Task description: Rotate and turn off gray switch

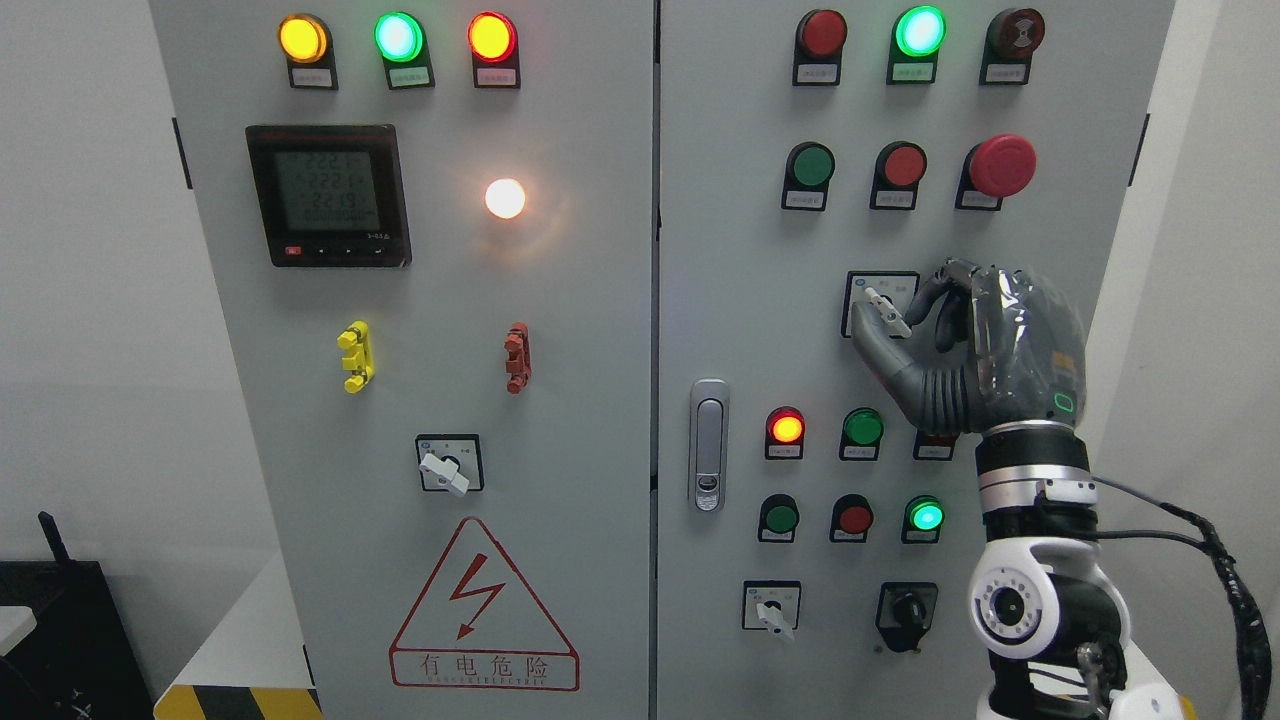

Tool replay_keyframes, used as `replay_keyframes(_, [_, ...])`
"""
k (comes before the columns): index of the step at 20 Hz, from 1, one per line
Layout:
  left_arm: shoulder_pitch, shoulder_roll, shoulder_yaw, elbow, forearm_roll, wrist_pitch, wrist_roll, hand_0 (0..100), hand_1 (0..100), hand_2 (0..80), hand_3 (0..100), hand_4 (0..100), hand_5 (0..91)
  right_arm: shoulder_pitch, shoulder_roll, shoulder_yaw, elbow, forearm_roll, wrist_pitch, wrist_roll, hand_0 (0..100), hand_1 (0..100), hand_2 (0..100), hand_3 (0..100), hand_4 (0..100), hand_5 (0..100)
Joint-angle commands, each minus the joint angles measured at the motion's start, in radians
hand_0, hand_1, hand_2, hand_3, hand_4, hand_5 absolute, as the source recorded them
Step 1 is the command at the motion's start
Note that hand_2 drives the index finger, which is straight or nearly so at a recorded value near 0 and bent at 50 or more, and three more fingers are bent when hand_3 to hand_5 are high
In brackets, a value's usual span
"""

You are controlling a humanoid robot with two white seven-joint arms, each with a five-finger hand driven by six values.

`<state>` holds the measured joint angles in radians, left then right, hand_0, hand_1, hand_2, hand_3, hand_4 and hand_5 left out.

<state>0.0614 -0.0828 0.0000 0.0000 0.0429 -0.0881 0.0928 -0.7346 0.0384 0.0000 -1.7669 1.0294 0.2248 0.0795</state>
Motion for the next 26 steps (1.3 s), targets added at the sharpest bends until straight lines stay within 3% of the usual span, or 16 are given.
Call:
replay_keyframes(1, [0.0, 0.0, -0.002, 0.014, 0.0, 0.001, 0.001, 12, 39, 0.0, 0, 0, 0.0, -0.002, 0.0, -0.017, 0.003, 0.0, 0.001, 0.0, 29, 42, 69, 96, 90, 100])
replay_keyframes(26, [0.0, 0.0, -0.002, 0.014, 0.0, 0.001, 0.001, 12, 39, 0.0, 0, 0, 0.0, -0.009, 0.001, -0.002, 0.01, -0.003, -0.001, 0.0, 44, 40, 73, 100, 91, 100])
